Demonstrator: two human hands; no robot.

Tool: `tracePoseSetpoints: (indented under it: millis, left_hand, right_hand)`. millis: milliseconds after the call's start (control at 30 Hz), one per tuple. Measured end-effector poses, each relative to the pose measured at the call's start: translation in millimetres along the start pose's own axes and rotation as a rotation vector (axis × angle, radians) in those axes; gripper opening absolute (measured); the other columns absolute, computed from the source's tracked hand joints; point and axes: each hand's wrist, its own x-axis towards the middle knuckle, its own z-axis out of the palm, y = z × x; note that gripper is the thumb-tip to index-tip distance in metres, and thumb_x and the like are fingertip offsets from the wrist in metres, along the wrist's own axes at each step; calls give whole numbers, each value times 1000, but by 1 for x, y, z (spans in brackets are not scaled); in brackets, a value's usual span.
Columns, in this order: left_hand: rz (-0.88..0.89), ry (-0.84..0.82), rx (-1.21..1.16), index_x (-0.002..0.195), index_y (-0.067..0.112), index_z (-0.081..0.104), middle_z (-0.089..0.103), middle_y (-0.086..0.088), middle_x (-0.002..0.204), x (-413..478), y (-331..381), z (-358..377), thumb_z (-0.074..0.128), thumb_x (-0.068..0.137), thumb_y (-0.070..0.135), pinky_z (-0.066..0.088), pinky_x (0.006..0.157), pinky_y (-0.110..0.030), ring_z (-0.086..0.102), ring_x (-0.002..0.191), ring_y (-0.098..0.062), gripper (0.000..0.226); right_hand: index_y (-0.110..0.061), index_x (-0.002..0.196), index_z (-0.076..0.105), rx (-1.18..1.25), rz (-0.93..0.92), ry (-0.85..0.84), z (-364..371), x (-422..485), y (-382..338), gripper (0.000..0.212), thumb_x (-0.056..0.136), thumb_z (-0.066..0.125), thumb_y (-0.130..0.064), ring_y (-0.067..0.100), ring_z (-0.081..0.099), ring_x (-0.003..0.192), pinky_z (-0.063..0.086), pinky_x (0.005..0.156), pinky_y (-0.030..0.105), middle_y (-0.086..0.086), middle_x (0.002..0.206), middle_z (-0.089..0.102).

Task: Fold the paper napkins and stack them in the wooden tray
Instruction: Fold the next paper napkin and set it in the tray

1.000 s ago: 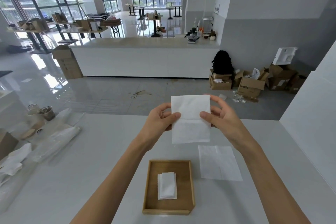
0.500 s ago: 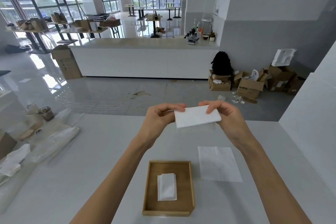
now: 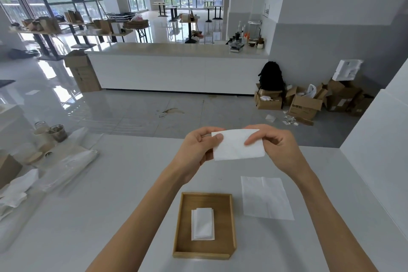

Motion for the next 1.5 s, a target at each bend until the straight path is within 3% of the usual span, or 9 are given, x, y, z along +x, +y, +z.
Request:
tracePoseSetpoints:
  millis: [133,233,467,667,767,900,1033,1267,1500]
  left_hand:
    - [-10,55,31,113,10,69,80,-3,95,-8,-6,0,60,101,12,60,72,-27,76,87,-16,15]
    - [-30,83,54,113,10,67,79,-4,92,-20,-16,-1,59,102,12,59,68,-25,74,85,-15,14]
    - [-181,69,156,114,10,63,75,-15,101,-49,-46,-23,57,102,8,61,69,-29,74,88,-22,14]
    - [-267,-47,277,109,9,69,79,-3,91,-54,-64,-49,65,98,19,60,74,-30,76,85,-17,15]
    - [-252,67,323,102,9,69,76,-4,84,-44,-81,-62,62,99,14,59,78,-39,73,82,-19,9]
    - [-298,260,223,101,9,67,76,-3,85,-38,-125,-85,60,101,14,61,70,-32,72,77,-15,9]
    - [-447,344,166,94,15,62,71,1,79,-40,-191,-102,57,102,16,57,63,-27,71,69,-11,10]
    - [-598,387,365,124,15,47,63,-7,111,-33,-300,-115,53,99,1,59,65,-24,67,97,-20,30]
    - [-513,195,747,130,18,59,52,3,127,-16,-350,-122,52,98,-3,52,84,-20,59,88,-5,39]
  right_hand:
    - [-21,110,73,348,270,-3,3,-7,9,26,101,48,-19,18,70,98,58,74,26,5,114,73]
    - [-34,113,70,248,411,30,18,-21,18,35,87,61,-56,14,72,97,59,70,26,-2,109,74]
    - [-30,93,75,25,318,145,52,-43,40,10,95,67,-25,-5,66,86,50,65,11,-20,90,75]
    - [-36,85,75,-252,314,-232,72,-25,45,19,94,66,-21,1,64,88,44,68,13,-18,89,74]
    - [-37,93,74,-295,327,-235,90,-13,58,17,97,63,-24,-1,63,94,44,72,14,-22,95,72]
    - [-38,136,54,5,629,-108,118,-30,111,50,90,59,-57,2,66,99,53,80,20,-20,112,65]
    - [-33,140,50,334,901,-16,162,-81,183,50,94,69,-27,15,75,92,59,66,27,1,110,76]
    - [-27,130,54,-153,859,46,199,-123,270,35,98,62,-16,20,66,100,57,75,26,3,112,67]
    - [-14,119,68,-413,787,-112,204,-123,308,25,98,57,-4,14,62,108,49,92,21,1,119,65]
